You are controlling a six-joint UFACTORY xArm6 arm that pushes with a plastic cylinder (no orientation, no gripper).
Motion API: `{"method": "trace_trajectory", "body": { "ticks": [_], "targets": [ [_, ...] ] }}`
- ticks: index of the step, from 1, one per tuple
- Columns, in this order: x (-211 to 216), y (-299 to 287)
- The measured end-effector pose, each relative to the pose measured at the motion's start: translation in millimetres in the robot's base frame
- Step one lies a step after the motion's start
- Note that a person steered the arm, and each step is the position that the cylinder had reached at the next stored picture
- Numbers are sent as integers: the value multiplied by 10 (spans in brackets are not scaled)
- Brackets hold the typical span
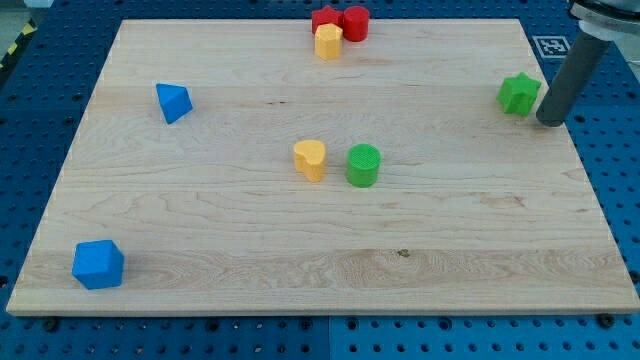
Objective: Slide the green star towards the top right of the board
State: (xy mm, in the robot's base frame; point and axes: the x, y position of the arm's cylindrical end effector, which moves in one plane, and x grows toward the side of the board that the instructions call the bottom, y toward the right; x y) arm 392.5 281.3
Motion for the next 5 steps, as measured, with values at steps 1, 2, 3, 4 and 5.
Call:
{"method": "trace_trajectory", "body": {
  "ticks": [1,2,3,4,5],
  "targets": [
    [-241,-41],
    [-338,-366],
    [-157,-661],
    [-8,-760],
    [348,-875]
  ]
}}
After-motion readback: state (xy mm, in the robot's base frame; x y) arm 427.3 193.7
